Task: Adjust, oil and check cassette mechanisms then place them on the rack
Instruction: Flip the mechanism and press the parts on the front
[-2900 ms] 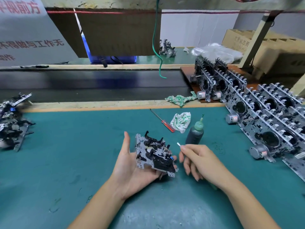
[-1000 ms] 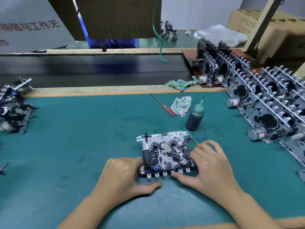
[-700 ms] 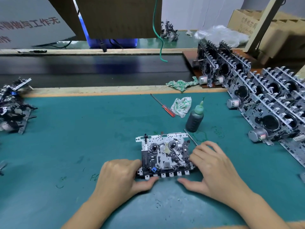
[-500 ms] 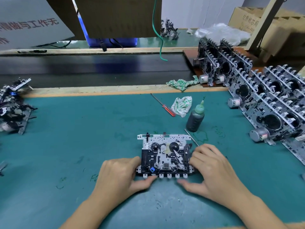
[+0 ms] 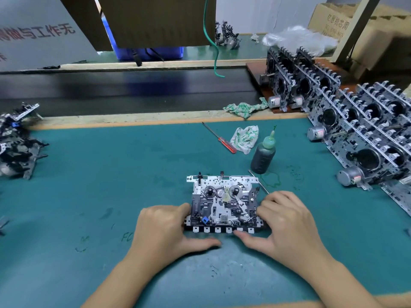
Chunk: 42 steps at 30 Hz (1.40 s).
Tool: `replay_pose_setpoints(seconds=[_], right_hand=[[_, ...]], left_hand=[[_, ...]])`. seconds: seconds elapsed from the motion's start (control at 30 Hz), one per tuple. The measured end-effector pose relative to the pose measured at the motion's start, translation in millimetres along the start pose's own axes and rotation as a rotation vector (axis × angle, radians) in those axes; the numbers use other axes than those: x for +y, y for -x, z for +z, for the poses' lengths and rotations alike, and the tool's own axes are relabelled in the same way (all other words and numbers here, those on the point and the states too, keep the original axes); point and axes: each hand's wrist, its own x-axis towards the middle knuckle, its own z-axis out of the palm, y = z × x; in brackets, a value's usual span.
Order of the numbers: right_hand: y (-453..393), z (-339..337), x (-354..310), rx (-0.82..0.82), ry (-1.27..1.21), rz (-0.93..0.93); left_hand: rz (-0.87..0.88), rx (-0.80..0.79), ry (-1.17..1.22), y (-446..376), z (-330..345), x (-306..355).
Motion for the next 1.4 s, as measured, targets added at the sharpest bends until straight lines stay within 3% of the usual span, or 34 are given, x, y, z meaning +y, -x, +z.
replay_pose_setpoints(seconds=[0.27,0.4,0.53,0.73,0.97,1.2,1.4], right_hand=[[0,-2,-2,0.003,0.053,0.051],[-1,-6,6,-0.067,-0.01,-0.028],[-1,-8,12,-0.083,0.05,-0.1],[-1,-10,13,-0.123,-0.06,-0.092],[1,-9,9,-0.099,-0.036,-0.087],[2,-10,6,-0.115,-0.037,-0.078],[3,-7,0,-0.068,0.039,-0.03]], left_hand=[[0.114,-0.039,-0.038,8,3,0],[0.044,-0.051,-0.064,9,2,3],[0.106,-0.037,-0.058,12,2,1],[0.049,0.027,-0.121,9,5,3],[0.053,-0.073,-0.015,8,2,0],[-0.073,0.029,-0.09,7,7,12],[-0.005,-0.082,0.027,4,-1,2]])
